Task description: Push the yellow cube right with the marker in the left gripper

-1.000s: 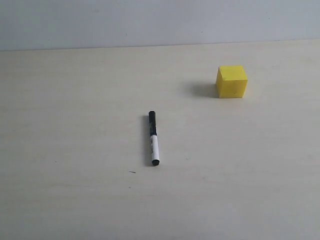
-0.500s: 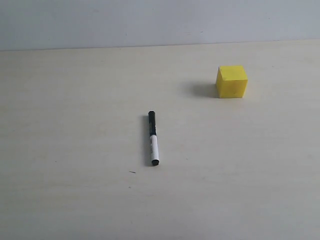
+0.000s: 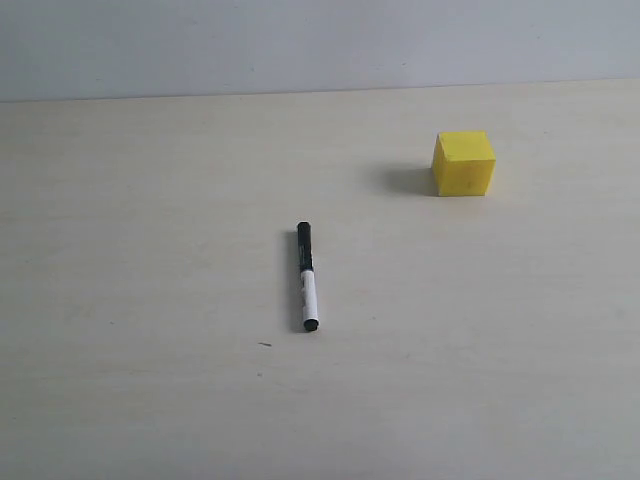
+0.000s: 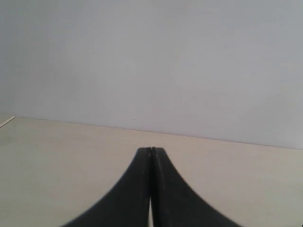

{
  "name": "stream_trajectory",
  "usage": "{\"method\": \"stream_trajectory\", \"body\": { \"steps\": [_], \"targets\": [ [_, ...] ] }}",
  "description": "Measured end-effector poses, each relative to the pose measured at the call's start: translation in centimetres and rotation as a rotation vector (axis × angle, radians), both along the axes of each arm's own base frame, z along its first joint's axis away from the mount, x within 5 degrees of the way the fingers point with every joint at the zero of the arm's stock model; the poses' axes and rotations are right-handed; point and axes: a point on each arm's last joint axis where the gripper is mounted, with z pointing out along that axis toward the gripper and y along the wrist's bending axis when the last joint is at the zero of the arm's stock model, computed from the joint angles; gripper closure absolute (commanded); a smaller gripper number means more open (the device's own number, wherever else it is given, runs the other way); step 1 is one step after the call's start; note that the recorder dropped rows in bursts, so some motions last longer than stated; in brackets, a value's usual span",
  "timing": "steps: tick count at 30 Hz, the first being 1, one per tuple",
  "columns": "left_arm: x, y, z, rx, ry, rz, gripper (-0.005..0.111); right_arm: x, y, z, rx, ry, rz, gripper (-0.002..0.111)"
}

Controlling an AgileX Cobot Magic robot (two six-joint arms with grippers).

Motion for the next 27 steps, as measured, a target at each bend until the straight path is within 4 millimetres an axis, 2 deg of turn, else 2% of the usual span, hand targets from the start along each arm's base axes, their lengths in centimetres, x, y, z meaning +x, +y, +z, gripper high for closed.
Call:
{"method": "stream_trajectory", "body": {
  "steps": [27],
  "targets": [
    [0.0,0.02,-0.13,-0.006,0.015,0.002,0.107,0.0,0.0,0.0,0.0,0.0,0.0,0.108]
  ]
}}
